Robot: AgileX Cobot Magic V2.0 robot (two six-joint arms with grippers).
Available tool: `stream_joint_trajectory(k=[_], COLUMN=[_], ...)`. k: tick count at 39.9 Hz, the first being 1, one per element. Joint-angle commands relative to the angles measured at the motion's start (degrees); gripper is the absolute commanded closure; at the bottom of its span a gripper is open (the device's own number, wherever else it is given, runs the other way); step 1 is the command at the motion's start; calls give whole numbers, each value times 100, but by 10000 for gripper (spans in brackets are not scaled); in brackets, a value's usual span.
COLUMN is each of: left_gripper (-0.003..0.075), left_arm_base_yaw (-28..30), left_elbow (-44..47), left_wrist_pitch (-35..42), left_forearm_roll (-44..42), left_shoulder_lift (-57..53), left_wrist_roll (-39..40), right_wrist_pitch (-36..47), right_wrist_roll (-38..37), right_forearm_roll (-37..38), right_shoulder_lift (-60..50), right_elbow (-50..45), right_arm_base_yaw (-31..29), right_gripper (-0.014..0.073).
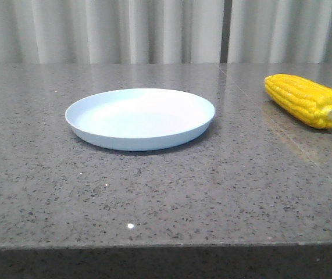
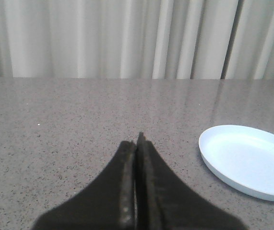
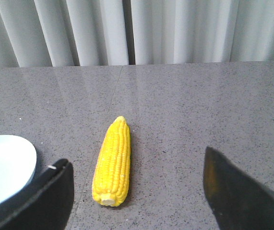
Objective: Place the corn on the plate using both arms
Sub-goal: 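Lift the left gripper away from the plate, then lower the right gripper over the yellow corn cob and grasp it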
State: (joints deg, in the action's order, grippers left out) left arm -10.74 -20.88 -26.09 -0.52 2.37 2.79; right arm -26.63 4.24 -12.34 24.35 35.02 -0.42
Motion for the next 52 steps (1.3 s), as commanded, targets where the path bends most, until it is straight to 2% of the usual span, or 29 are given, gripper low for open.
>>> stream_joint_trajectory(k=[1, 21, 28, 37, 52], left_gripper=[741, 741, 741, 741, 741], left_arm_base_yaw=[1, 1, 1, 1, 1], left_elbow=[-143, -143, -143, -143, -143], left_wrist_pitch=[445, 445, 445, 445, 445], left_forearm_roll=[1, 1, 1, 1, 1], left_shoulder_lift=[35, 35, 35, 35, 35], left_wrist_roll=[-14, -14, -14, -14, -14], right_wrist_pitch=[408, 267, -277, -1249, -1453], right_wrist_roll=[45, 45, 45, 45, 45], right_forearm_roll=[-8, -8, -8, -206, -707], right_shoulder_lift=[76, 220, 1418, 3366, 5672], right_elbow=[196, 273, 885, 2122, 3344], right_arm_base_yaw=[-23, -23, -23, 4, 560], right_gripper=[13, 13, 13, 13, 13])
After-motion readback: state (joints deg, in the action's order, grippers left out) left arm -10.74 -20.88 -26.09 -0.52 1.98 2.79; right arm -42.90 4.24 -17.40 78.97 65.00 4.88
